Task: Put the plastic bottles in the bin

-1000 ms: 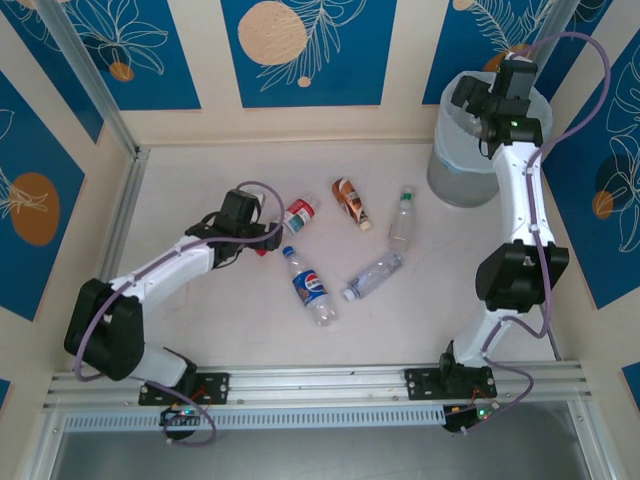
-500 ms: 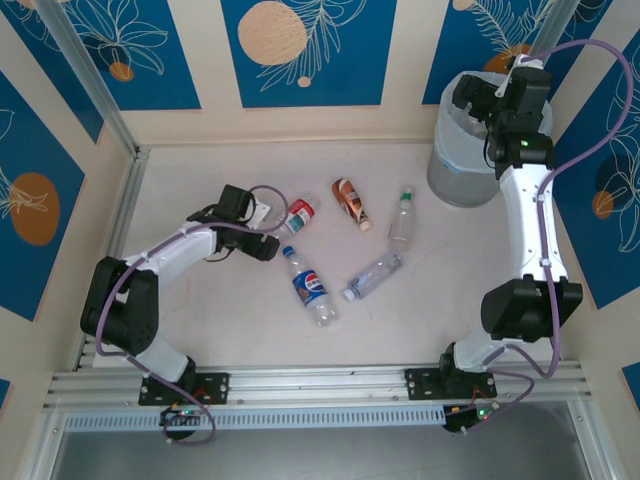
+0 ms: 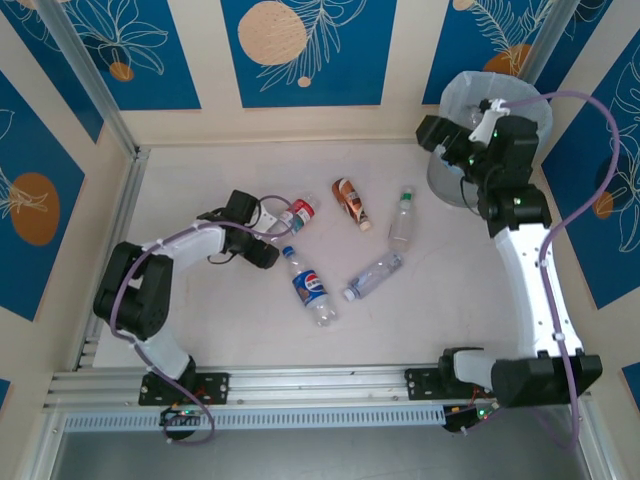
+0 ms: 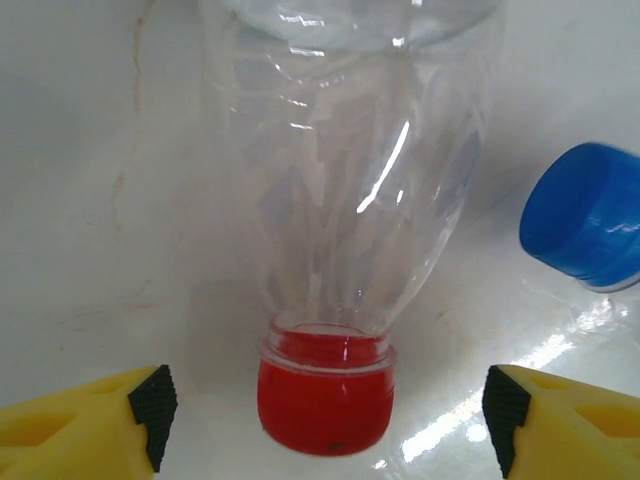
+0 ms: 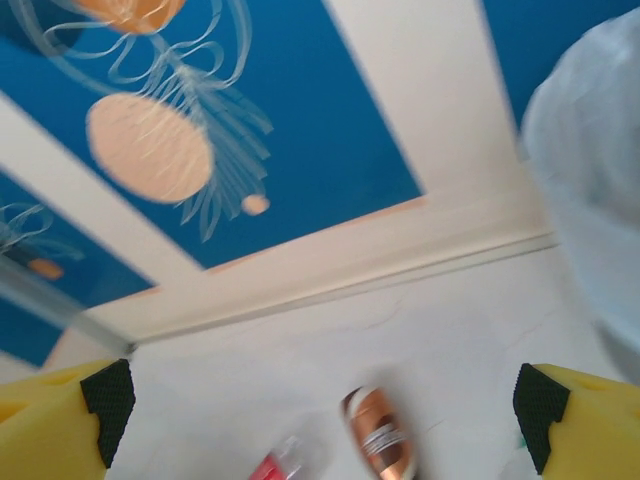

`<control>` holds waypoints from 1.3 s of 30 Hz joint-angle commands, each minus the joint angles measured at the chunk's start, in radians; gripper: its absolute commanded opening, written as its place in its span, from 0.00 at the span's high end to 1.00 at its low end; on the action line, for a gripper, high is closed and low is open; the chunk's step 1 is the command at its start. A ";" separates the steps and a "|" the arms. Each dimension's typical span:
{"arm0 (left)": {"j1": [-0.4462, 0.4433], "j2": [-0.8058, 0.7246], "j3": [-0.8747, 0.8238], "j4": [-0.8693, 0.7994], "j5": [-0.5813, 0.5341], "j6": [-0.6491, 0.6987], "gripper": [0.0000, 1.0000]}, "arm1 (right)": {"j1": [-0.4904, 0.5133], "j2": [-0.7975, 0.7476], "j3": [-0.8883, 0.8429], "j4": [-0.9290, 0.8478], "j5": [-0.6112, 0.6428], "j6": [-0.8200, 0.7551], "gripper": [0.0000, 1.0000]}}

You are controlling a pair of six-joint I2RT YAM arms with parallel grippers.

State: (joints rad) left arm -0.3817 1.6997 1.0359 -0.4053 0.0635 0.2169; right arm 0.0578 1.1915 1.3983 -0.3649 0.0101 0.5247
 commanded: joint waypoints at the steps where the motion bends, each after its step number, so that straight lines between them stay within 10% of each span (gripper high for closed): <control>1: 0.004 0.029 0.040 0.000 0.033 0.015 0.23 | 0.055 -0.056 -0.086 0.028 -0.052 0.062 0.00; 39: -0.007 0.065 0.061 0.014 0.042 0.062 0.74 | 0.120 -0.031 -0.237 0.008 -0.013 0.104 0.00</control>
State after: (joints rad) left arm -0.3843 1.8114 1.1095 -0.4007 0.0780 0.2718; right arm 0.1669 1.1580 1.1473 -0.3519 -0.0002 0.6353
